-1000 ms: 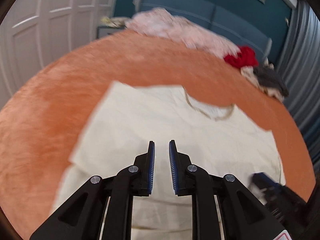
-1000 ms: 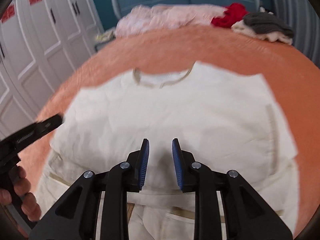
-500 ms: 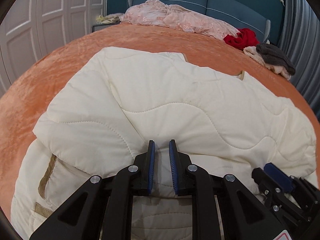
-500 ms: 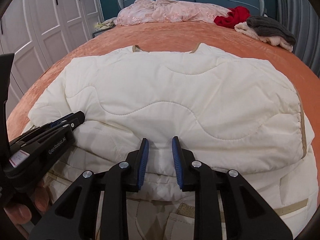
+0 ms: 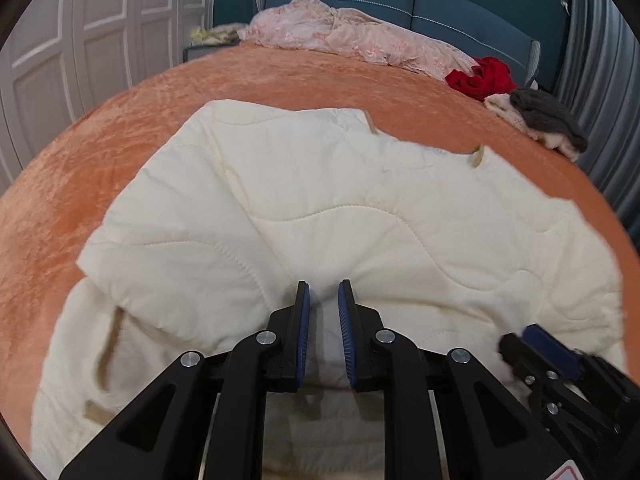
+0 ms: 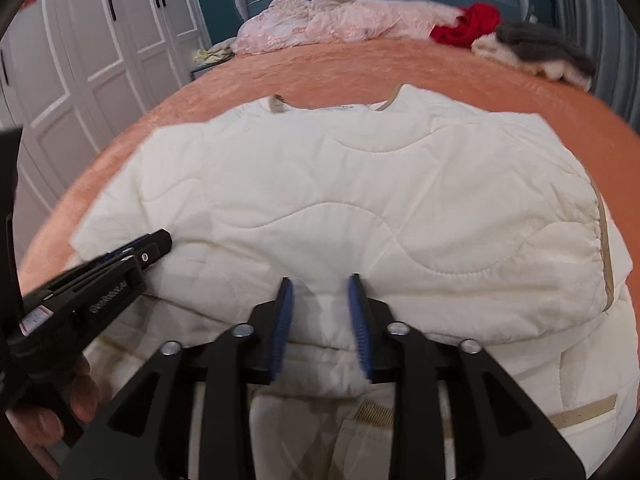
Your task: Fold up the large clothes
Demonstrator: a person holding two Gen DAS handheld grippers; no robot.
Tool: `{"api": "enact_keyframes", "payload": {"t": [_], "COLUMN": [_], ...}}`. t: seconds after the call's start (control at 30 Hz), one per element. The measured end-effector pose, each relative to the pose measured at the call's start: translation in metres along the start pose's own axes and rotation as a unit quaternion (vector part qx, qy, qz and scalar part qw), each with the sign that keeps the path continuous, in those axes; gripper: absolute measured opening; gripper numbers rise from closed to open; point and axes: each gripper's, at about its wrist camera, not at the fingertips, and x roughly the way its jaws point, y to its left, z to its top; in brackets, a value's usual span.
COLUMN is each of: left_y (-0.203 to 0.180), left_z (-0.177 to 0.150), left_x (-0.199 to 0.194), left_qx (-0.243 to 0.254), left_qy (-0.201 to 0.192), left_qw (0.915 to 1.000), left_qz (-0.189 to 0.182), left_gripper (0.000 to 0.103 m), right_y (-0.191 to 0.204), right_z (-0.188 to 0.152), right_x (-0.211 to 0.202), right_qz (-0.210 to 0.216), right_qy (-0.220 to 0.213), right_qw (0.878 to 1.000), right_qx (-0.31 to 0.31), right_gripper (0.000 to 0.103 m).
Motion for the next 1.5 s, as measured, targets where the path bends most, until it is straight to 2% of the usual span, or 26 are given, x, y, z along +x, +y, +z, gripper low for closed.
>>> {"api": "enact_keyframes", "payload": {"t": [0.03, 0.07, 0.2, 0.27, 0.3, 0.4, 0.47, 0.57, 0.63, 0.73, 0.8, 0.83, 0.87, 0.9, 0.93, 1.0, 1.03, 1.1, 1.13, 1.23, 1.5], "left_y": [0.005, 0.012, 0.038, 0.055, 0.06, 0.079, 0.085, 0.086, 0.087, 0.09, 0.093, 0.094, 0.093, 0.093, 0.092, 0.094, 0.095, 0.096, 0.095, 0.089, 0.084], "left_z": [0.003, 0.009, 0.055, 0.091, 0.103, 0.146, 0.166, 0.182, 0.184, 0.174, 0.167, 0.161, 0.157, 0.156, 0.153, 0.149, 0.147, 0.144, 0.143, 0.14, 0.139], "left_x": [-0.008, -0.017, -0.028, -0.017, -0.012, 0.019, 0.041, 0.074, 0.09, 0.119, 0.13, 0.133, 0.133, 0.133, 0.134, 0.134, 0.134, 0.135, 0.136, 0.137, 0.14], "left_qx": [-0.004, -0.008, -0.021, -0.056, -0.07, -0.123, -0.138, -0.14, -0.135, -0.129, -0.127, -0.119, -0.112, -0.105, -0.099, -0.094, -0.094, -0.095, -0.09, -0.07, -0.059], "left_qy": [0.0, -0.005, -0.013, -0.005, -0.001, 0.021, 0.037, 0.058, 0.067, 0.083, 0.088, 0.084, 0.078, 0.072, 0.066, 0.054, 0.051, 0.045, 0.042, 0.033, 0.025], "left_qw": [0.9999, 0.9996, 0.9988, 0.9969, 0.9956, 0.9886, 0.9864, 0.9839, 0.9843, 0.9847, 0.9841, 0.9855, 0.9872, 0.9889, 0.9904, 0.9928, 0.9932, 0.9932, 0.9941, 0.9967, 0.9979], "left_qz": [-0.014, -0.027, -0.042, -0.055, -0.062, -0.084, -0.081, -0.094, -0.091, -0.082, -0.087, -0.086, -0.083, -0.077, -0.069, -0.052, -0.047, -0.049, -0.045, -0.023, -0.008], "left_gripper": [0.017, 0.017, 0.018, 0.024, 0.028, 0.028, 0.028, 0.028, 0.028, 0.028, 0.028, 0.027, 0.027, 0.024, 0.016, 0.002, 0.001, 0.002, 0.003, 0.005, 0.006], "right_y": [0.0, 0.001, 0.014, 0.019, 0.02, 0.02, 0.024, 0.036, 0.04, 0.042, 0.046, 0.047, 0.049, 0.05, 0.049, 0.045, 0.044, 0.043, 0.045, 0.046, 0.04], "right_z": [0.003, 0.009, 0.05, 0.077, 0.098, 0.144, 0.171, 0.195, 0.202, 0.206, 0.202, 0.197, 0.195, 0.192, 0.19, 0.187, 0.188, 0.185, 0.181, 0.175, 0.172], "right_x": [-0.006, -0.013, -0.015, -0.006, 0.004, 0.043, 0.076, 0.121, 0.143, 0.177, 0.201, 0.208, 0.207, 0.206, 0.206, 0.194, 0.188, 0.183, 0.184, 0.198, 0.205], "right_qz": [0.013, 0.02, 0.041, 0.064, 0.085, 0.124, 0.122, 0.105, 0.113, 0.126, 0.126, 0.122, 0.12, 0.14, 0.158, 0.171, 0.173, 0.166, 0.15, 0.122, 0.123], "right_qy": [-0.001, -0.009, -0.028, -0.037, -0.039, -0.025, -0.01, 0.021, 0.032, 0.066, 0.105, 0.114, 0.106, 0.098, 0.101, 0.072, 0.058, 0.044, 0.043, 0.053, 0.052], "right_qw": [1.0, 1.0, 0.998, 0.997, 0.995, 0.992, 0.992, 0.994, 0.993, 0.989, 0.986, 0.986, 0.987, 0.985, 0.982, 0.983, 0.983, 0.985, 0.988, 0.991, 0.991], "right_qx": [-0.002, -0.01, -0.043, -0.038, -0.024, 0.02, 0.028, 0.014, 0.015, 0.028, 0.017, 0.008, 0.001, -0.005, 0.001, 0.0, -0.002, -0.006, -0.015, -0.014, 0.002], "right_gripper": [0.045, 0.049, 0.05, 0.054, 0.056, 0.057, 0.057, 0.057, 0.057, 0.062, 0.062, 0.058, 0.037, 0.017, 0.005, 0.003, 0.002, 0.002, 0.002, 0.002, 0.001]}}
